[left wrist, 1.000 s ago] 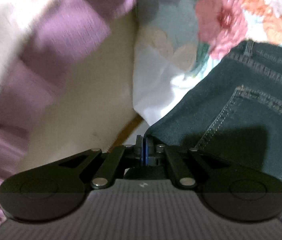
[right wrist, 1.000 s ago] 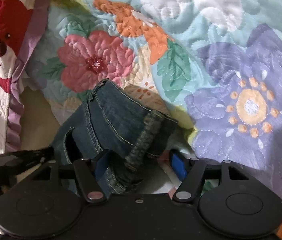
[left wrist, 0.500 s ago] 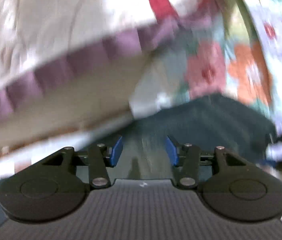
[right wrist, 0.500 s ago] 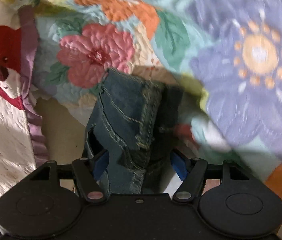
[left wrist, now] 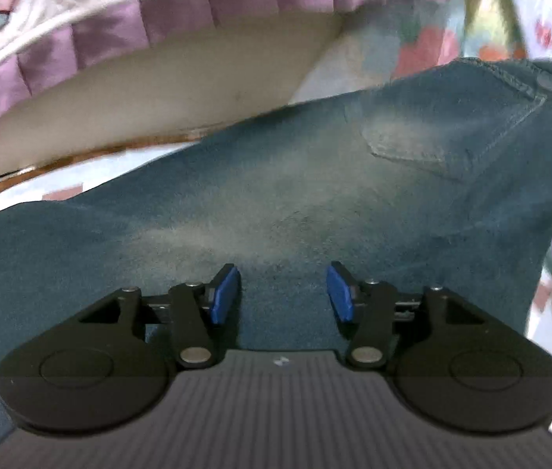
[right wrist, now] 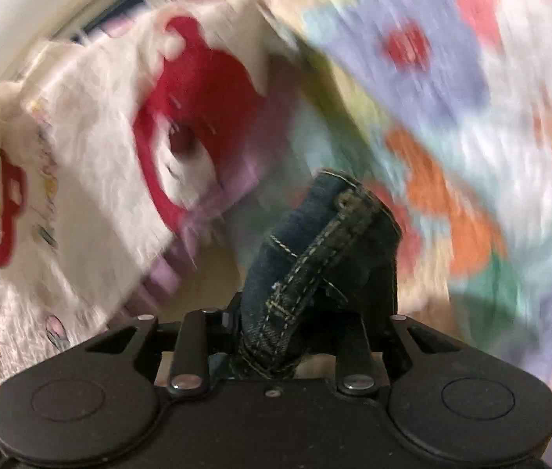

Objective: Fold clothes
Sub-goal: 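Lift the jeans waistband up with the right gripper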

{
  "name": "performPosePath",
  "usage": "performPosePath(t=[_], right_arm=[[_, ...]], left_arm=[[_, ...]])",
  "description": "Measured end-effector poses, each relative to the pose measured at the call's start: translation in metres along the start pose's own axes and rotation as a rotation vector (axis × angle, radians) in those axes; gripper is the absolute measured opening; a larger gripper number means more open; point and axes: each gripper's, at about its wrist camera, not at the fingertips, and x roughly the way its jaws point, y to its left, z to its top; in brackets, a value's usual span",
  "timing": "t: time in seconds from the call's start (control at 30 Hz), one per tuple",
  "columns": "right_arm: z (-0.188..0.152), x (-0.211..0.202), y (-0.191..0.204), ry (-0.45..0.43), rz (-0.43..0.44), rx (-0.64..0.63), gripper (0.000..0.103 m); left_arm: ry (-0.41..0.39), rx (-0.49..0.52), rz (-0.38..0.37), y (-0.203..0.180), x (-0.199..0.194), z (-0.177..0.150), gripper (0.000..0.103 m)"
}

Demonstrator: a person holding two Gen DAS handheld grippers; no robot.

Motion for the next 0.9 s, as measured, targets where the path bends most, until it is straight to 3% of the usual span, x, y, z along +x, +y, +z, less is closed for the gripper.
performPosePath(t=[0.1, 0.17, 0.23, 0.37, 0.5, 0.6, 0.67, 0.77, 0.83, 0.9], right_arm=[[-0.01, 0.013, -0.038, 0.09, -0.13, 0.124, 0.03], [-0.017, 0.018, -0.061, 0.127, -0.169, 0.223, 0.03], [-0.017, 0.019, -0.06, 0.13, -0.167, 0.212, 0.03], [-0.008, 0.013, -0.047, 0.085, -0.131, 0.163, 0.03], [0.005, -0.011, -0.041, 0.001, -0.123, 0.144, 0.03], [0.017, -0.032, -0.036, -0.062, -0.128, 0.119, 0.03], [0.024, -0.048, -0.033, -0.065, -0.168, 0.052, 0.03], [0.028, -0.072, -0.026, -0.04, -0.133, -0.04, 0.03], [0.026, -0.07, -0.036, -0.023, -0.156, -0.004, 0.03], [0.024, -0.066, -0.042, -0.007, -0.165, 0.013, 0.03]], left_arm=[[0.099, 0.021, 0.014, -0.003, 0.014, -0.006, 0.053], [0.099, 0.14, 0.064, -0.021, 0.018, -0.017, 0.055], [0.083, 0.192, 0.087, -0.034, 0.019, -0.022, 0.055], [0.049, 0.081, -0.051, -0.046, 0.01, -0.025, 0.053], [0.047, 0.035, -0.121, -0.062, 0.01, -0.029, 0.054], [0.069, 0.071, -0.157, -0.079, 0.008, -0.024, 0.059], [0.093, 0.137, -0.114, -0.08, 0.009, -0.022, 0.067], [0.133, 0.254, -0.016, -0.076, 0.013, -0.018, 0.074], [0.178, 0.205, 0.031, -0.053, 0.022, -0.014, 0.074], [0.241, 0.167, 0.011, -0.025, 0.032, -0.005, 0.073]])
